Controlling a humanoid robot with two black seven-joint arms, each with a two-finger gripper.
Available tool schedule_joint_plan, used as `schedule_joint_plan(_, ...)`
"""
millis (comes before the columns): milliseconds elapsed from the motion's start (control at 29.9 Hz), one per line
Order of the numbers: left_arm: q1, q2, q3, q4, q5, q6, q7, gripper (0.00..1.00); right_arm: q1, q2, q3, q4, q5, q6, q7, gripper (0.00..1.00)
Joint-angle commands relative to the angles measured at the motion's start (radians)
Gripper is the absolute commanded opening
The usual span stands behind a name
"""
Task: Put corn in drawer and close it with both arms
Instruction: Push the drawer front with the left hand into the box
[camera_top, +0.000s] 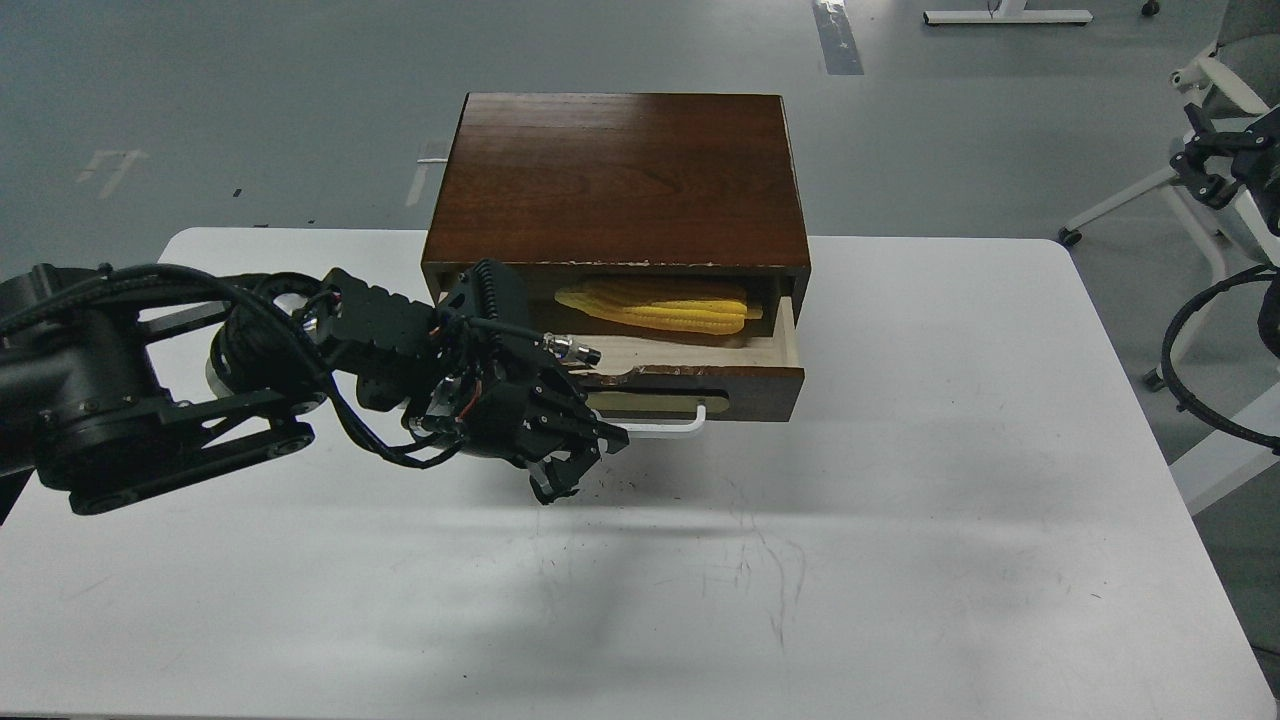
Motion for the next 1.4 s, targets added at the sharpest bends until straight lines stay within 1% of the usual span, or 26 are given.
schedule_joint_plan(0,-0.002,-0.002,0.0,0.021,0.0,0.0,0.0,0.0,0.0,0.0,0.0,0.0,0.0,0.0,0.0,0.99)
schedule_joint_plan(201,0.0,-0.008,-0.003,0.049,-0.003,0.0,0.002,0.0,0.0,0.0,0.001,0.0,0.0,0.0,0.005,0.99)
schedule_joint_plan(334,0.0,-0.014,-0.003,0.107,-0.001,0.0,0.002,0.0,0.0,0.0,0.017,0.0,0.002,0.0,0.01,0.99)
schedule_joint_plan(535,-0.003,-0.022,-0.003,0.152,-0.001,0.0,0.002,0.0,0.0,0.0,0.023,0.0,0.002,0.0,0.01,0.99)
schedule_joint_plan(769,-0.013,-0.034,-0.006,0.173,-0.005,0.0,0.002,0.0,-0.014,0.0,0.023,0.0,0.002,0.0,0.01,0.99)
schedule_joint_plan(969,-0.034,-0.062,-0.001,0.247,-0.011,0.0,-0.007,0.0,-0.025,0.0,0.023,0.0,0.002,0.0,0.01,0.99)
schedule_joint_plan(1370,-0.034,-0.068,-0.001,0.267,-0.012,0.0,-0.003,0.0,-0.043,-0.002,0.023,0.0,0.002,0.0,0.01,0.99)
